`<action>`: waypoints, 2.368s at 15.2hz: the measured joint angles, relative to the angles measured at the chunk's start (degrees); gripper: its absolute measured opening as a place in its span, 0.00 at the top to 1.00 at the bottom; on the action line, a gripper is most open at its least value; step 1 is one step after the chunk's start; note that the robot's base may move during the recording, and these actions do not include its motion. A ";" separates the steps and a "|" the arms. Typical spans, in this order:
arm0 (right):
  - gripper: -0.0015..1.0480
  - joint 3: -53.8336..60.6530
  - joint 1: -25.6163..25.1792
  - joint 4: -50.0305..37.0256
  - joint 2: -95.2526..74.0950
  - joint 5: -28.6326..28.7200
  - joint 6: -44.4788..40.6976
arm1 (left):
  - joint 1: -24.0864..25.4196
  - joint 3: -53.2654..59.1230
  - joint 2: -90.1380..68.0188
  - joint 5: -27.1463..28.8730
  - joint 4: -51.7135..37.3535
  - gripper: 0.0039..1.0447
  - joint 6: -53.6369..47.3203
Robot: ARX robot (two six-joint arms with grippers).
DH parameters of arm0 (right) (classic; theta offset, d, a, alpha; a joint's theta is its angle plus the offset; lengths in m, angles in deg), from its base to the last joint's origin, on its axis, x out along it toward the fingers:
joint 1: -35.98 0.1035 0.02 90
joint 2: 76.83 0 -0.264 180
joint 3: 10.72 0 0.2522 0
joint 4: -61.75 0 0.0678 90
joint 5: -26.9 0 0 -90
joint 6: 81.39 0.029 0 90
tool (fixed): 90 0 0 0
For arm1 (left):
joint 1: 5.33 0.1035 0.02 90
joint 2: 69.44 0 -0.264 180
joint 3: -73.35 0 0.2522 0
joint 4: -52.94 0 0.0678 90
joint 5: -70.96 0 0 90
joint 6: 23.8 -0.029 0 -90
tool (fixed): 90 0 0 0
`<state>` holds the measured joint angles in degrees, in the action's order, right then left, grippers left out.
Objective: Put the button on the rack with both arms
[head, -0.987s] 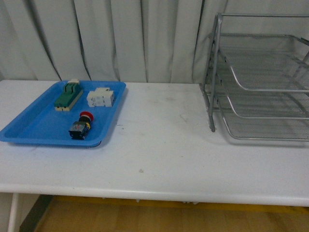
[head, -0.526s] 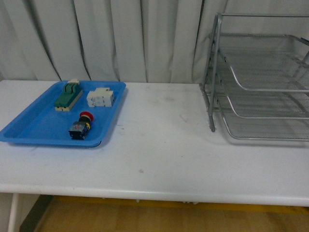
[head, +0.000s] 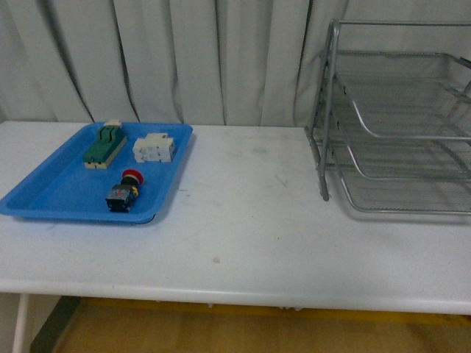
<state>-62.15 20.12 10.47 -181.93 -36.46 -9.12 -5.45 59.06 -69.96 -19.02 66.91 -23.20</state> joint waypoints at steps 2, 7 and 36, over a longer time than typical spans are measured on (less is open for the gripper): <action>0.06 1.18 1.90 -5.75 -5.97 0.79 5.07 | 0.00 0.00 0.00 -0.02 0.02 0.06 0.00; 0.06 1.31 3.43 -8.37 -16.37 2.19 7.80 | 0.00 0.00 0.00 -0.02 0.02 0.06 0.00; 0.96 -11.26 1.75 -9.33 -28.57 1.64 7.89 | 0.00 0.00 0.00 0.00 0.00 0.06 0.00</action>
<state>-73.41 21.87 1.14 -210.50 -34.82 -1.23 -5.45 59.06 -69.96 -19.02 66.91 -23.20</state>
